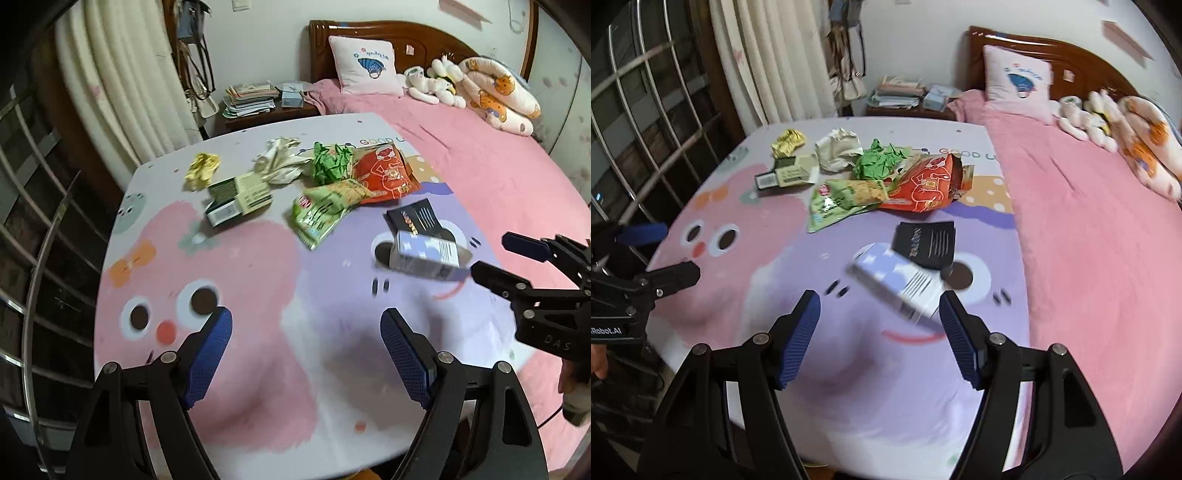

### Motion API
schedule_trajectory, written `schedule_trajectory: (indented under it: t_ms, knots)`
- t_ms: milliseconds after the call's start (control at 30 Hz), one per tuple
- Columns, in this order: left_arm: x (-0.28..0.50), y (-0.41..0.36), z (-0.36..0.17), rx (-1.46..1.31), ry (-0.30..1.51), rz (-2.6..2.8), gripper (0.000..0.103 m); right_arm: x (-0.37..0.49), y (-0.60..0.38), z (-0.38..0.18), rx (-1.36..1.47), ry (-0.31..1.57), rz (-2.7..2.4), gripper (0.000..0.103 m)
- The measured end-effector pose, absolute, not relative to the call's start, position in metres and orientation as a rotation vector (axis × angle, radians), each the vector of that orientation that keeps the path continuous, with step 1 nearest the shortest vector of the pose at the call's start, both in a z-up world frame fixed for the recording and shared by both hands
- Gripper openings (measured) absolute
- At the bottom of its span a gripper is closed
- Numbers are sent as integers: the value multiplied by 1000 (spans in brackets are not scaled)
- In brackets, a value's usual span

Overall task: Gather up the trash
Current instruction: 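Grasp the green cracker bag with the left tool while the right tool grasps the white-blue box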

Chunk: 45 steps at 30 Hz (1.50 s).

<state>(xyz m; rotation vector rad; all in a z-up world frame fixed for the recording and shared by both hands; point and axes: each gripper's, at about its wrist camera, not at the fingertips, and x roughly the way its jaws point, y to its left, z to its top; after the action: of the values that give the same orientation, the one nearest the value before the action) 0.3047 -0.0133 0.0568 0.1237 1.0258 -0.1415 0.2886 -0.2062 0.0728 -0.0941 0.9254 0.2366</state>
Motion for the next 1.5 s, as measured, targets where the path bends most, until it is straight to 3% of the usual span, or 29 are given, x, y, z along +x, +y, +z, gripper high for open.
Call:
schedule_trajectory:
  t_ms: [433,733,1500]
  knots:
    - [399,-57,11,177,1097,-116,85,366,-198,-8,-297,1038,453,63]
    - [434,-64,-9,236,1121,-130,85,372,-190,-20,-318,1070,588,35]
    - [532,-97,-55,367,1201,-224,84,429,-235,7,34,1067,441,34]
